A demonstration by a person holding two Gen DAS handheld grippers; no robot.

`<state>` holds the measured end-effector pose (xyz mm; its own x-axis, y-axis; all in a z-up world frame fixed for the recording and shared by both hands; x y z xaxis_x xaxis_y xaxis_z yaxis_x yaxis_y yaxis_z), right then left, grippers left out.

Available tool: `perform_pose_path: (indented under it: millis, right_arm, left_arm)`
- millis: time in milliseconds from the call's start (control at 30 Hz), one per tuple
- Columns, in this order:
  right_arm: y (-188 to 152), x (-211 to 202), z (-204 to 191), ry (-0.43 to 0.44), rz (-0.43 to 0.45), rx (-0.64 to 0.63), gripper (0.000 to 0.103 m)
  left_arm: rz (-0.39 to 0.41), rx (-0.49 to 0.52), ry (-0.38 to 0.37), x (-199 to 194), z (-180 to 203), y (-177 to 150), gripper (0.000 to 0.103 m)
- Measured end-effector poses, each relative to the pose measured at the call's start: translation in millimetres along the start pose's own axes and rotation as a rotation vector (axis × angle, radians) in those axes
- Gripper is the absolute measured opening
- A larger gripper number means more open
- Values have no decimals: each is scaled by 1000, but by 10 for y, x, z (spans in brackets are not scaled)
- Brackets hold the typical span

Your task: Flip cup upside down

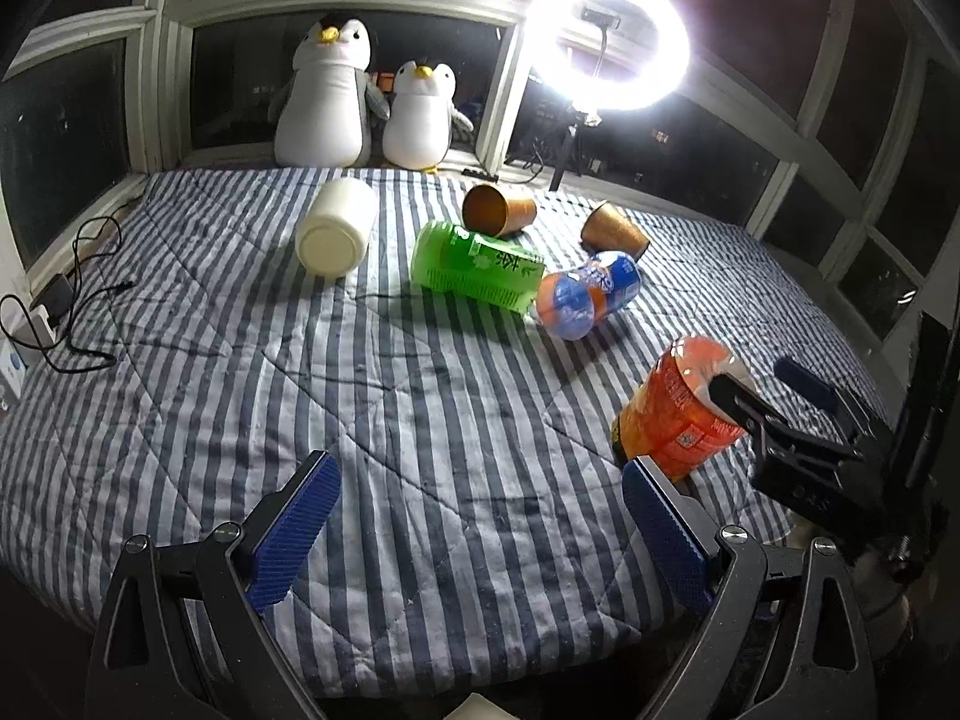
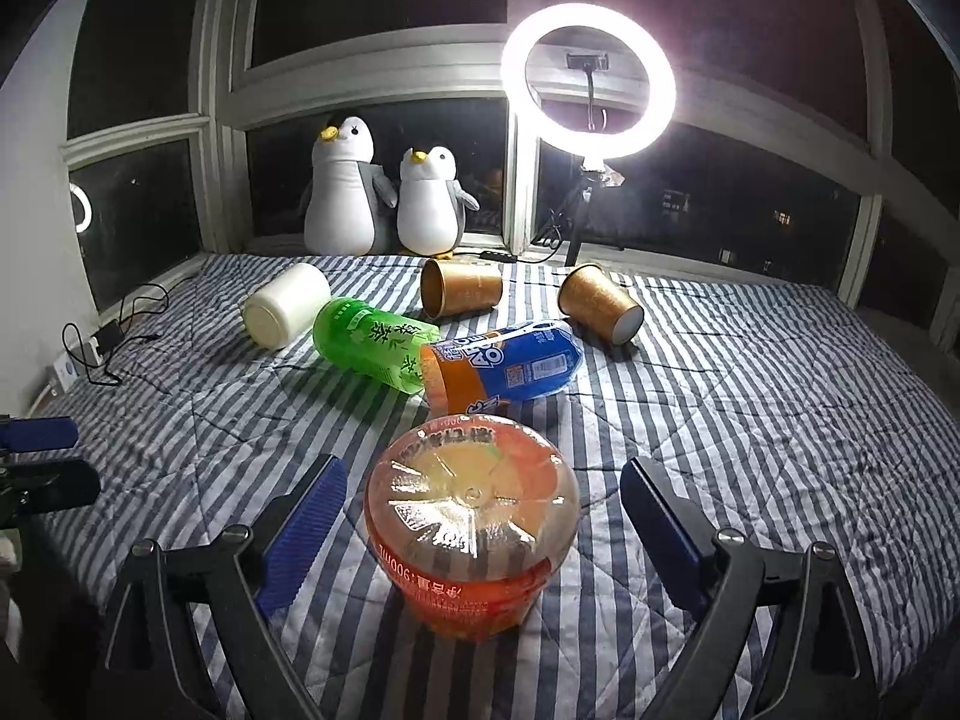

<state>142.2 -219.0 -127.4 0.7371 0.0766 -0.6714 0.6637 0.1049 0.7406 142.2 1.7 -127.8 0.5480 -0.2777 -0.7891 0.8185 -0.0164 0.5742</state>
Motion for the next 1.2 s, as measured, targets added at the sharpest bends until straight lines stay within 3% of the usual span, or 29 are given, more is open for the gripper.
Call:
perform_pose_path:
  millis: [667,1200]
  right_arm:
    - [106,-1002,-170,20,202,32,94]
    - [68,-1174,-102,-16,275,103,95]
  left_arm:
    - [527,53,211,-1152,269,201,102]
    - [587,50,272,-1320,301,107,102]
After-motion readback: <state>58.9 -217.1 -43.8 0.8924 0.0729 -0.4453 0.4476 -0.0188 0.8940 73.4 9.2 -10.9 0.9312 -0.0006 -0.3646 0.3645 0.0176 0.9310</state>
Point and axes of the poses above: each gripper's, at about its wrist camera, not at the fingertips, and x roughly the way its jaws point, z to its right, y to its top, the point moved 4 cm from there along x, roughly the way its jaws point, and after that the axes turned 9 degrees about -z, right-handed, at the moved point
